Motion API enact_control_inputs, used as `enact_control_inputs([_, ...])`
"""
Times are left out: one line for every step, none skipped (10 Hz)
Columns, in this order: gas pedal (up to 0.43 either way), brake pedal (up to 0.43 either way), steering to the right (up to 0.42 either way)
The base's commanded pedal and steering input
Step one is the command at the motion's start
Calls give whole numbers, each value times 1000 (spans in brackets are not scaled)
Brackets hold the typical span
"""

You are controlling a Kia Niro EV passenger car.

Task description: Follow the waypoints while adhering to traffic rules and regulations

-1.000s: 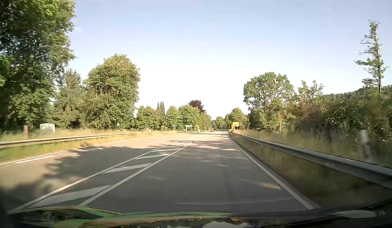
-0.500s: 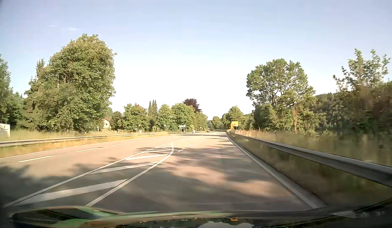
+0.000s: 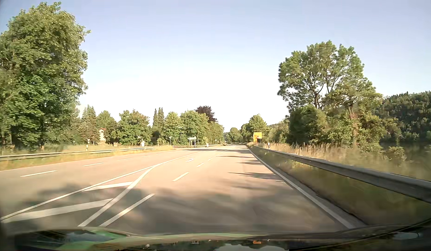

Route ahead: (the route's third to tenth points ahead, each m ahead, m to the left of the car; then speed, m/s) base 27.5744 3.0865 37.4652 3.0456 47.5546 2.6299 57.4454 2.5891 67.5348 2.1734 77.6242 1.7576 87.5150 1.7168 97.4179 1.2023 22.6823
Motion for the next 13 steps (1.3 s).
enact_control_inputs([197,0,3])
enact_control_inputs([220,0,3])
enact_control_inputs([220,0,2])
enact_control_inputs([220,0,2])
enact_control_inputs([220,0,2])
enact_control_inputs([197,0,2])
enact_control_inputs([197,0,2])
enact_control_inputs([197,0,2])
enact_control_inputs([197,0,2])
enact_control_inputs([209,0,2])
enact_control_inputs([220,0,2])
enact_control_inputs([228,0,2])
enact_control_inputs([228,0,2])
